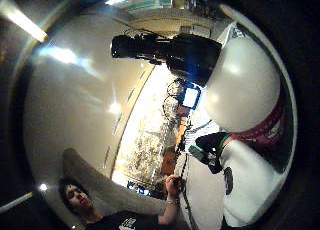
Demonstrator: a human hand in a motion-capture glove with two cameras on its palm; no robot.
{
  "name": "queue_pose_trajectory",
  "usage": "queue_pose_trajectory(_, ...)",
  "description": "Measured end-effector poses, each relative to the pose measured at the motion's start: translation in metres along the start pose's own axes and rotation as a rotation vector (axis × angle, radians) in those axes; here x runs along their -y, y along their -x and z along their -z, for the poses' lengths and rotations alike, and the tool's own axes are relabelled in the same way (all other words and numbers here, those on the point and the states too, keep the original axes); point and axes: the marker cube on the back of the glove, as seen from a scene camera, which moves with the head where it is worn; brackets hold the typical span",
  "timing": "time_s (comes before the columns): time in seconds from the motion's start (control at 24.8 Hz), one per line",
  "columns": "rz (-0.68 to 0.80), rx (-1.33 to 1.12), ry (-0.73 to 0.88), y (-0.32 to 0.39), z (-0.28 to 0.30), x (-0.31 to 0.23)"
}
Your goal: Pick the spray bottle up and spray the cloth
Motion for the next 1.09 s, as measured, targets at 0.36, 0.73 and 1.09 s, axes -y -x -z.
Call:
queue_pose_trajectory(0.36,0.04,0.08,-0.03,0.003,-0.005,-0.006)
queue_pose_trajectory(0.73,0.133,0.15,-0.089,0.04,0.01,-0.009)
queue_pose_trajectory(1.09,0.089,-0.052,0.007,0.07,0.023,0.026)
